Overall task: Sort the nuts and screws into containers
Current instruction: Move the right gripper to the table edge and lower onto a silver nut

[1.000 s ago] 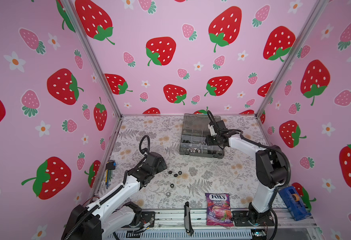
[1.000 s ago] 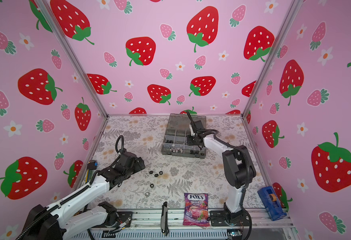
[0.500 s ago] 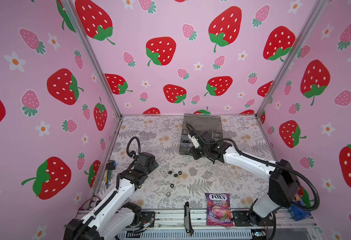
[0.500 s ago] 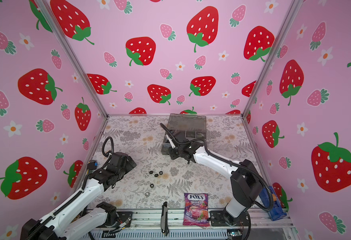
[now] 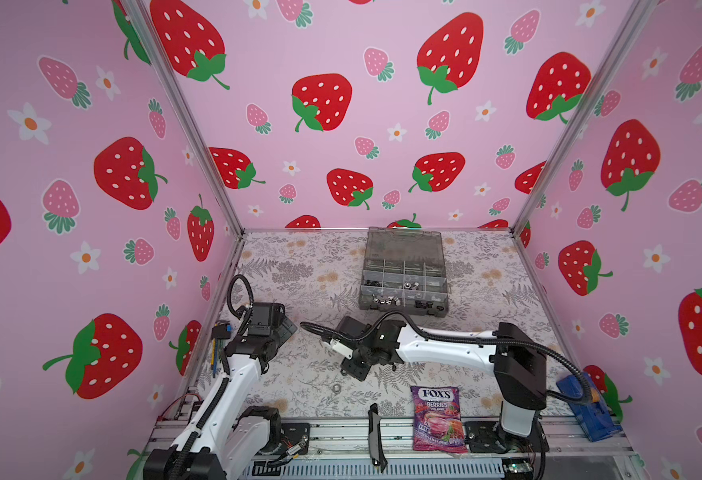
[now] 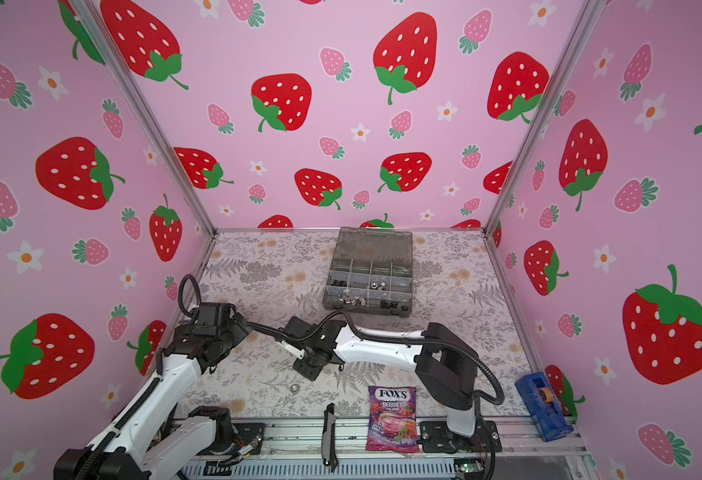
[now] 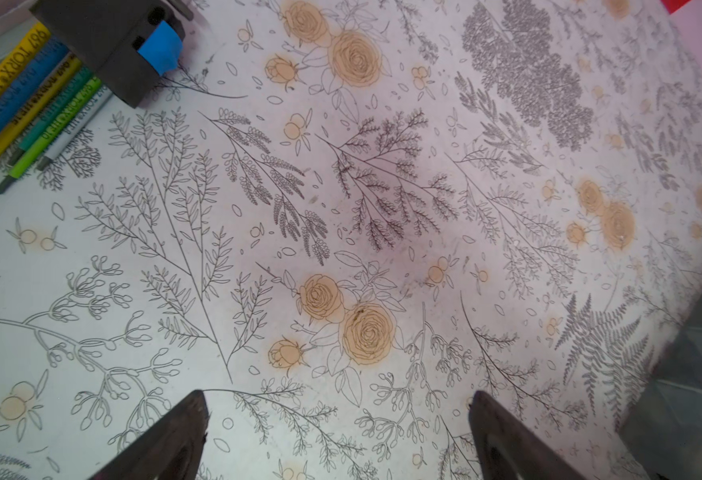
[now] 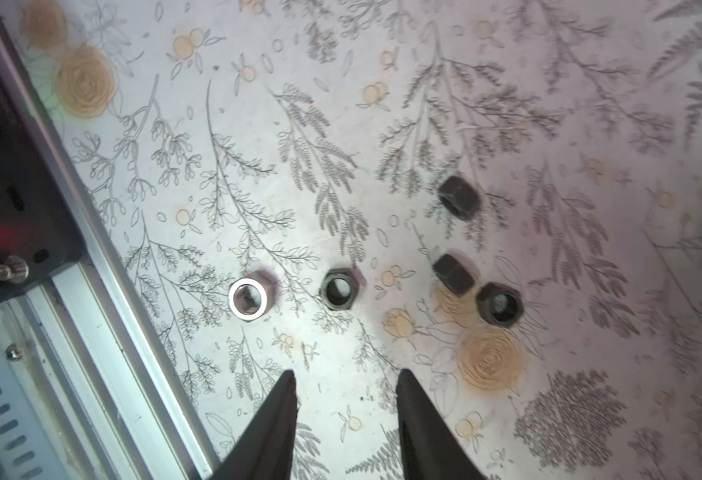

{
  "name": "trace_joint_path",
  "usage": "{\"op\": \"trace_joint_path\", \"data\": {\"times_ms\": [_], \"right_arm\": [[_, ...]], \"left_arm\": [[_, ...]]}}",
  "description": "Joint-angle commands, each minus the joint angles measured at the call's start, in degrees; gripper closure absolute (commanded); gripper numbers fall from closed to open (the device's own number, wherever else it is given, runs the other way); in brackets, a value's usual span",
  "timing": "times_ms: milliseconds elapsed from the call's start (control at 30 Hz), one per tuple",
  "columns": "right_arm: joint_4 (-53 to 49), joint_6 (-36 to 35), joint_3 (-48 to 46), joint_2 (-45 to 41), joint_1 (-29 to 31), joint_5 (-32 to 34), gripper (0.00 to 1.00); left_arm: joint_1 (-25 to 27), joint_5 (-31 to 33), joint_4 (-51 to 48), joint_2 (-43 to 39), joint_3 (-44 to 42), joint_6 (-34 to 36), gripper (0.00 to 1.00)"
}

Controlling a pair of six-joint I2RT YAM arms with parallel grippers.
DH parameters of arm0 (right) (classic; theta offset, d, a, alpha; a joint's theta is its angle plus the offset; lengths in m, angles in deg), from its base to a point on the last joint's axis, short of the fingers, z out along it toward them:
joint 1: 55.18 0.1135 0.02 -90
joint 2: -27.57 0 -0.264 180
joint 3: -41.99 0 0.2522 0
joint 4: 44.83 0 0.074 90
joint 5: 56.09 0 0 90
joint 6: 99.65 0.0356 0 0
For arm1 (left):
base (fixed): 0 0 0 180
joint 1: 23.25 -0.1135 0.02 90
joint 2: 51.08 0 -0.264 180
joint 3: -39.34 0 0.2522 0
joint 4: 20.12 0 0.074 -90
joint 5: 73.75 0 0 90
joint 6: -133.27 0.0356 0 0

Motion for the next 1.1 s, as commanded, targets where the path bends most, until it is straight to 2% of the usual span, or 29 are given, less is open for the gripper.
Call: {"op": "trace_joint_path", "data": {"times_ms": [0,400,433,1067], "right_arm": [[-5.19,-3.97,3.75,3.13,1.86,-1.35,0.58],[-9.16,-9.12,10.31,11.76,4.17,-2.34,0.53],[-9.36,-9.32,10.58,12.16,6.2,-2.22,0.53],[-9.26,-8.53,12.14,16.44,7.33,0.13,0.5]], "left_arm": [[-1.24,-0.91,-1.62,0.5,2.67,1.21,0.01],[-5.79,-2.27,-1.71,-0.26,2.57,1.21,0.01],[-6.1,-2.4,-1.64,-0.32,2.63,1.3,0.01],[-7.33,-5.66,-0.04,-0.99,0.97,1.21,0.01]]}}
